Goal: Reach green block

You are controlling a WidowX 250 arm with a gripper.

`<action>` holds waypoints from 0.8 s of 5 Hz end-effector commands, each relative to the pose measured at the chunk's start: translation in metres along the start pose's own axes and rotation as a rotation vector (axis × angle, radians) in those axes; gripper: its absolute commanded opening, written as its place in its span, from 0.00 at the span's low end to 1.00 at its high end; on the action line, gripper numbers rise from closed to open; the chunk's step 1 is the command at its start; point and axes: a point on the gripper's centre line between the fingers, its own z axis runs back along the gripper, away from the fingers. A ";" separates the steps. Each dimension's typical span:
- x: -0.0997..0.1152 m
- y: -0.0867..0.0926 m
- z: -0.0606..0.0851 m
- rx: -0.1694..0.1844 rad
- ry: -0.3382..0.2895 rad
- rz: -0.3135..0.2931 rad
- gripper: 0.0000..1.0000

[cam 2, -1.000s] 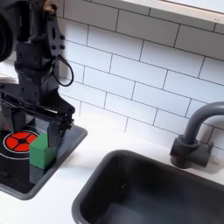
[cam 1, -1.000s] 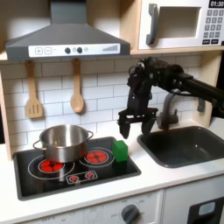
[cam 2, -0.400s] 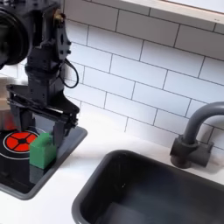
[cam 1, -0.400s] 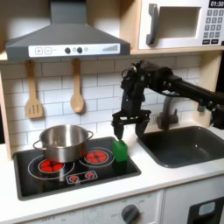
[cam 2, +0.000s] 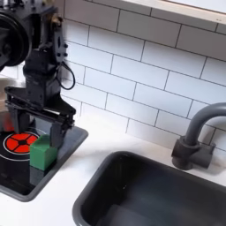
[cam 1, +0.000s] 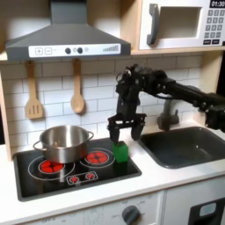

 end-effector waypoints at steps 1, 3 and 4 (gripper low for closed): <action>0.003 -0.002 -0.010 -0.011 0.018 -0.014 1.00; 0.003 0.001 -0.023 -0.003 0.048 -0.007 1.00; 0.004 0.001 -0.028 -0.001 0.053 -0.008 1.00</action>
